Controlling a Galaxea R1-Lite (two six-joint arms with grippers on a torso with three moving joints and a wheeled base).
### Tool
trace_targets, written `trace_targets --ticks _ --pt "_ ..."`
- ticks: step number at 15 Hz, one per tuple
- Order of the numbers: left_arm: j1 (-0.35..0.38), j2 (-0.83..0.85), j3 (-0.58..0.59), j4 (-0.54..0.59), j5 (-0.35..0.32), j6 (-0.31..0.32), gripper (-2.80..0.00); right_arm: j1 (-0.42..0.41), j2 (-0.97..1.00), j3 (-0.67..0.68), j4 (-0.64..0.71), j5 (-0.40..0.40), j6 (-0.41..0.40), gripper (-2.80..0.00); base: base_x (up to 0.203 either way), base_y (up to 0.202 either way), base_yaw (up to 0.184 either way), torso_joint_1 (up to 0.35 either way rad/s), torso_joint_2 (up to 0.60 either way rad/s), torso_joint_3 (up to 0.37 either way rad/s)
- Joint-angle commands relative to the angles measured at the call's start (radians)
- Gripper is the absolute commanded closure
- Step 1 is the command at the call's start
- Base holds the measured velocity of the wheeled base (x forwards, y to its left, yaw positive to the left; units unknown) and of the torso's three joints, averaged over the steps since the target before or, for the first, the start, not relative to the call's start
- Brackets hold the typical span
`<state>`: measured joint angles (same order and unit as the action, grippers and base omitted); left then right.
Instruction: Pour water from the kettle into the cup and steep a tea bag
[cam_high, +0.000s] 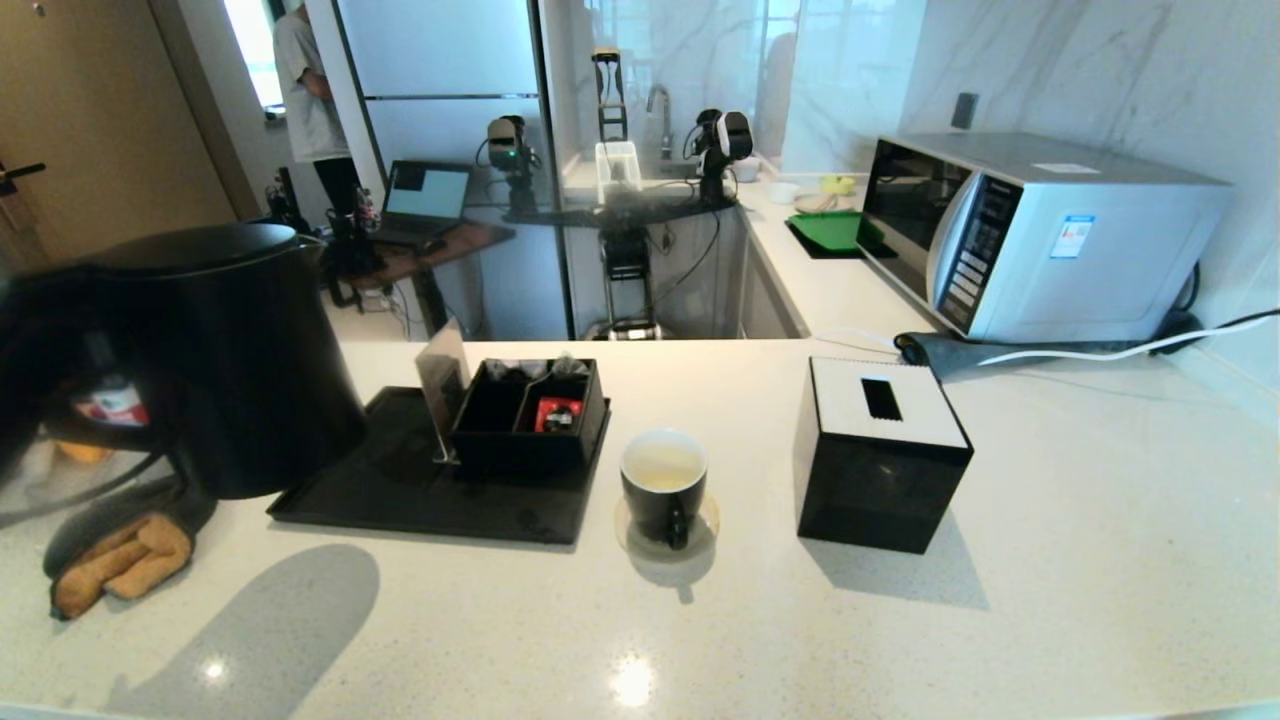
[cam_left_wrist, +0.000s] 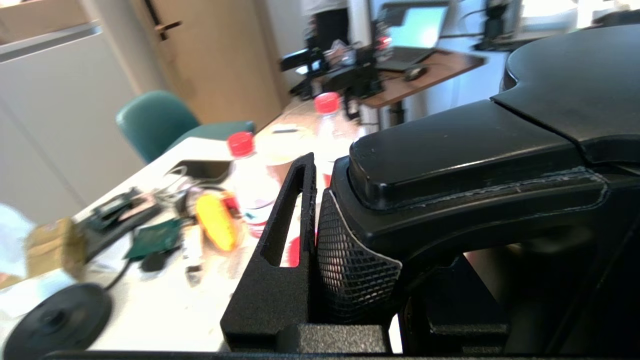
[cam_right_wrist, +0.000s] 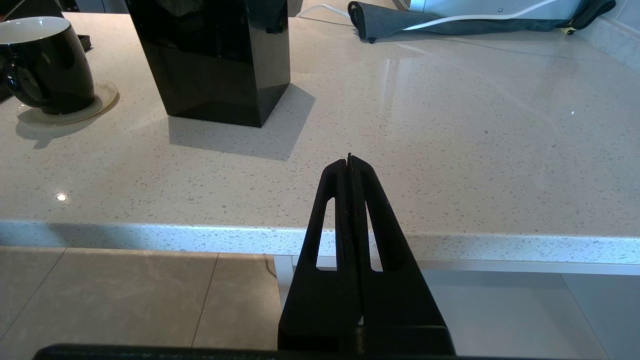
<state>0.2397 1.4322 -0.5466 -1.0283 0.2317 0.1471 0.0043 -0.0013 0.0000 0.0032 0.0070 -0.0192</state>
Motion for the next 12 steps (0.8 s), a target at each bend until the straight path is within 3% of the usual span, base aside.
trace_targets --ticks 1,4,12 --pt "0.012 0.062 -0.010 -0.008 0.003 0.006 0.00 0.000 0.001 0.000 0.000 0.001 -0.001 0.00 0.000 0.000 0.000 0.000 0.00 0.000" --pt "0.010 0.152 -0.011 -0.068 0.004 0.008 0.00 0.000 0.001 0.000 0.000 0.001 -0.001 0.00 0.000 0.000 0.000 0.000 0.00 0.000" --pt "0.004 0.500 -0.014 -0.473 0.000 0.007 0.00 0.000 0.001 0.000 0.000 0.001 -0.001 0.00 0.000 0.000 0.000 0.000 0.00 0.000"
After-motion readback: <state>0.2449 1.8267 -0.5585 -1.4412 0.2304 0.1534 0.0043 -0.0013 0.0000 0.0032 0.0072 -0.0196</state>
